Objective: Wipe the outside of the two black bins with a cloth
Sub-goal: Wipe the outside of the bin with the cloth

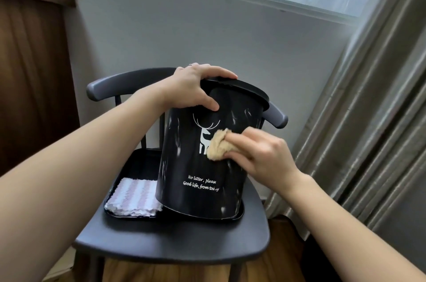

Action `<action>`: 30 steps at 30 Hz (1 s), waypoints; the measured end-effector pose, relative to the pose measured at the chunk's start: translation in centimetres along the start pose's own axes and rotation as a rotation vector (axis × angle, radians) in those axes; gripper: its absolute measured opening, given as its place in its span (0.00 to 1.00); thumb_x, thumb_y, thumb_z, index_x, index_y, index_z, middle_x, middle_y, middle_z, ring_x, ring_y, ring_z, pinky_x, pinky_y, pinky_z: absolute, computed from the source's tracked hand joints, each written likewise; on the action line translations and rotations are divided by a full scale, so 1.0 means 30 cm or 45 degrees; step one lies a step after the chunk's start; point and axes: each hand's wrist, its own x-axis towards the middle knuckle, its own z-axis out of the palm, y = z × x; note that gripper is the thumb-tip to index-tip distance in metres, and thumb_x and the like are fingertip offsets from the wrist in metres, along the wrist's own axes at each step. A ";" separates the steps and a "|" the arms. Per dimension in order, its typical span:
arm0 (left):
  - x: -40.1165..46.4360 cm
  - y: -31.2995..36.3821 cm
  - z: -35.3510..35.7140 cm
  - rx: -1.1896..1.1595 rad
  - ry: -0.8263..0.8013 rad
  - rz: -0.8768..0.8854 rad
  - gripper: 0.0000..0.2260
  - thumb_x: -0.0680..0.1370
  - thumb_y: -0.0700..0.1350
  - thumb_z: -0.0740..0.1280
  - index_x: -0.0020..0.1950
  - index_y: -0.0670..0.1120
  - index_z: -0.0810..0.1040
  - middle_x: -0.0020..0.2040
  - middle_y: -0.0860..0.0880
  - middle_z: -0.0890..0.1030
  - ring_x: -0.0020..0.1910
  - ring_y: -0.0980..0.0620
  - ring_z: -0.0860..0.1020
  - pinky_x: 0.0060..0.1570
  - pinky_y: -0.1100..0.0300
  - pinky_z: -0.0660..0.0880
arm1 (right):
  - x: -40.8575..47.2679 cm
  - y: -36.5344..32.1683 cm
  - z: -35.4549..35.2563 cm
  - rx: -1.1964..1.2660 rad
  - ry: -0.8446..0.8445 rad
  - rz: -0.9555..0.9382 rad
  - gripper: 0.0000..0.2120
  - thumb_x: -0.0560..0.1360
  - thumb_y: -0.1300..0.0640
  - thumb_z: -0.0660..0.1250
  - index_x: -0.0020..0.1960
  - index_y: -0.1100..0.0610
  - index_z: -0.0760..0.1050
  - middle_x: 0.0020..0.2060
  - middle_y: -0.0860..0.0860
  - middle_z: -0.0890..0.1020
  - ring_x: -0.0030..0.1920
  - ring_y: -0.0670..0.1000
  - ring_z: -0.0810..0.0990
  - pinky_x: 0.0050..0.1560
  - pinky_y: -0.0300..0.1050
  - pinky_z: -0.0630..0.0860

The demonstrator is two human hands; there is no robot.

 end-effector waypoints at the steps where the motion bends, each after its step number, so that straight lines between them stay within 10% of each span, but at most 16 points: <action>1: -0.002 0.001 -0.001 -0.003 -0.002 -0.004 0.33 0.69 0.45 0.79 0.63 0.76 0.73 0.58 0.65 0.74 0.69 0.48 0.69 0.75 0.48 0.64 | 0.031 0.014 -0.006 -0.014 0.036 0.048 0.13 0.76 0.49 0.71 0.57 0.54 0.83 0.39 0.51 0.80 0.38 0.55 0.81 0.33 0.49 0.79; 14: -0.023 -0.015 -0.025 0.006 -0.002 0.031 0.34 0.70 0.42 0.79 0.66 0.71 0.74 0.53 0.71 0.73 0.66 0.55 0.70 0.75 0.47 0.63 | 0.186 0.121 -0.058 0.031 0.043 0.308 0.15 0.77 0.49 0.70 0.62 0.49 0.80 0.41 0.50 0.78 0.41 0.56 0.79 0.41 0.51 0.76; 20: 0.001 0.010 -0.022 0.120 -0.011 -0.038 0.30 0.71 0.40 0.75 0.68 0.63 0.70 0.60 0.53 0.73 0.64 0.45 0.69 0.65 0.50 0.68 | 0.184 0.117 -0.048 0.030 0.048 0.326 0.13 0.76 0.49 0.71 0.61 0.49 0.81 0.41 0.49 0.78 0.40 0.56 0.79 0.40 0.46 0.72; 23: 0.000 0.034 -0.011 0.173 -0.026 0.015 0.30 0.71 0.42 0.76 0.69 0.59 0.70 0.53 0.62 0.72 0.53 0.63 0.61 0.56 0.59 0.58 | 0.182 0.121 -0.045 0.029 0.053 0.363 0.14 0.77 0.49 0.71 0.61 0.49 0.80 0.41 0.48 0.78 0.41 0.56 0.79 0.41 0.46 0.72; 30: 0.004 0.026 -0.013 0.097 0.007 0.044 0.33 0.69 0.41 0.78 0.68 0.66 0.74 0.49 0.68 0.71 0.56 0.57 0.66 0.63 0.56 0.62 | 0.198 0.110 -0.050 0.065 0.048 0.387 0.14 0.77 0.48 0.70 0.61 0.48 0.80 0.43 0.48 0.79 0.43 0.56 0.80 0.43 0.50 0.76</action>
